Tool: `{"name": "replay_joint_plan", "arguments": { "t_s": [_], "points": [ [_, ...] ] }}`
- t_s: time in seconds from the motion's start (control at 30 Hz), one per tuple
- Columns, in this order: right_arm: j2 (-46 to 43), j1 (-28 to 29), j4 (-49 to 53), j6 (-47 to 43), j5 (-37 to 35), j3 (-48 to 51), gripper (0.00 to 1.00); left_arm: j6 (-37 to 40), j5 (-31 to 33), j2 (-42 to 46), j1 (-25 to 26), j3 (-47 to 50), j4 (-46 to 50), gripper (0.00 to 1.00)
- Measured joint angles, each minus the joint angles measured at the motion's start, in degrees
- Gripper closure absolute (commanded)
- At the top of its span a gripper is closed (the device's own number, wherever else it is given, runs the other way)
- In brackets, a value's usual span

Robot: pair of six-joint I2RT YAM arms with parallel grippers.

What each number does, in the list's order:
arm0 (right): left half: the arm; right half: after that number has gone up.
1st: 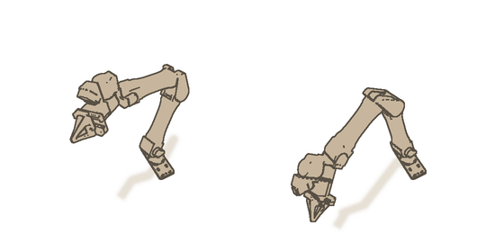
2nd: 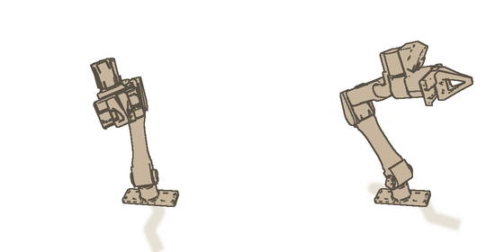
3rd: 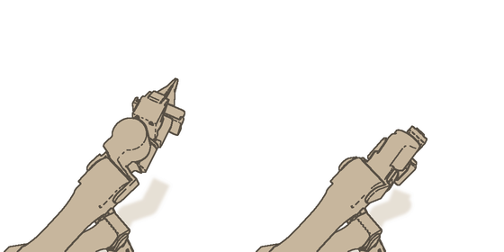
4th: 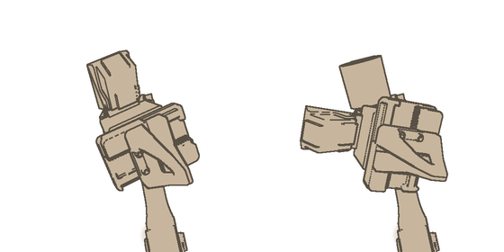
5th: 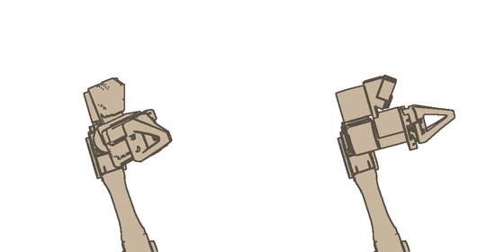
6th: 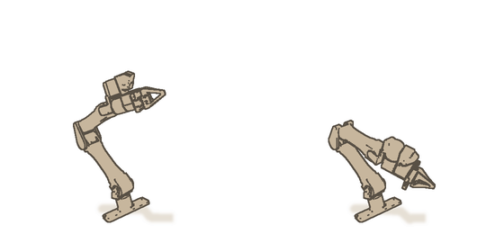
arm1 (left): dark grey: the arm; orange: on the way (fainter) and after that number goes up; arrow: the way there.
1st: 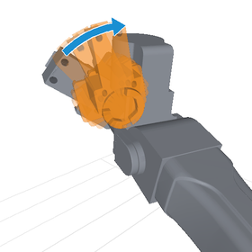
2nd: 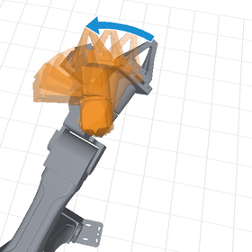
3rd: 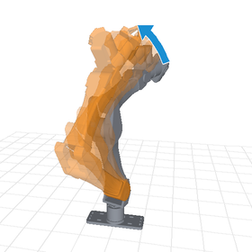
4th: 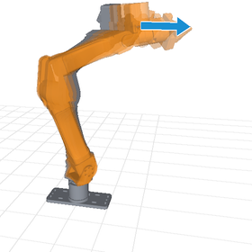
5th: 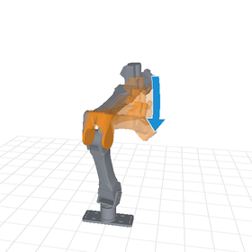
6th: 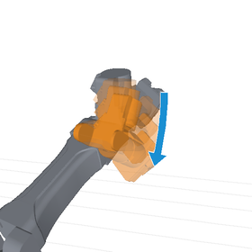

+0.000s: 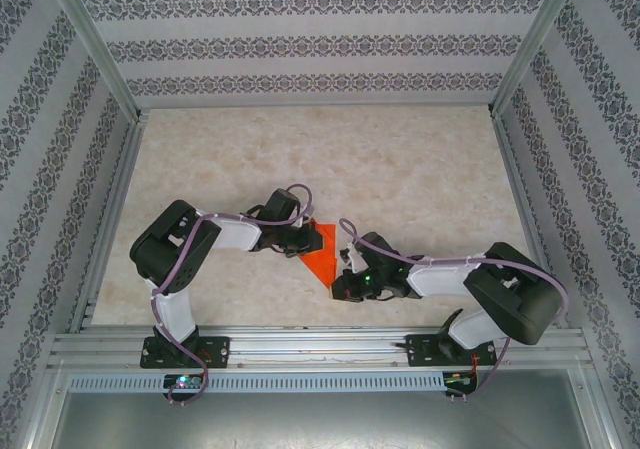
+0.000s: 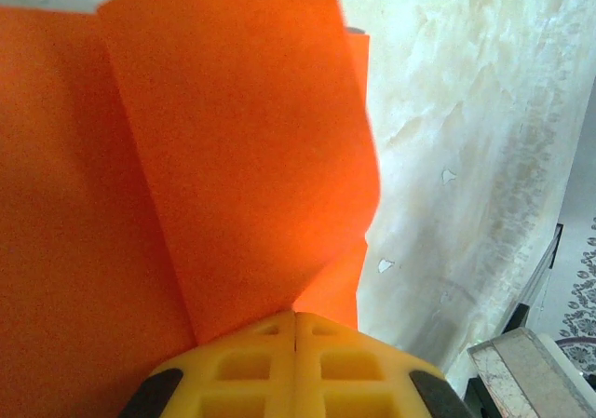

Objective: Fold a paper plane with a square sheet of paper (fold left side to right side)
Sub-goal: Fourth fold the wing at the center of the table.

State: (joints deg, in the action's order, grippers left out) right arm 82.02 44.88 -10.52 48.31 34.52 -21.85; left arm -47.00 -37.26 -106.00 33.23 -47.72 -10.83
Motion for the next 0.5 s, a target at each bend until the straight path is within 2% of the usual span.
{"name": "replay_joint_plan", "arguments": {
  "t_s": [0.27, 0.37, 0.5],
  "points": [
    [-12.24, -4.35, 4.28, -0.20, 1.36, 0.37, 1.00, -0.46, 0.35, 0.39, -0.24, 0.48, -0.17, 1.00],
    [-12.37, -5.70, 4.07, -0.22, 1.03, 0.07, 1.00, -0.63, 0.37, 0.39, -0.26, 0.50, -0.17, 1.00],
    [-7.96, -5.73, 3.17, -0.22, -0.22, -2.25, 1.00, -0.66, 0.37, 0.39, -0.26, 0.50, -0.17, 1.00]
  ]
}}
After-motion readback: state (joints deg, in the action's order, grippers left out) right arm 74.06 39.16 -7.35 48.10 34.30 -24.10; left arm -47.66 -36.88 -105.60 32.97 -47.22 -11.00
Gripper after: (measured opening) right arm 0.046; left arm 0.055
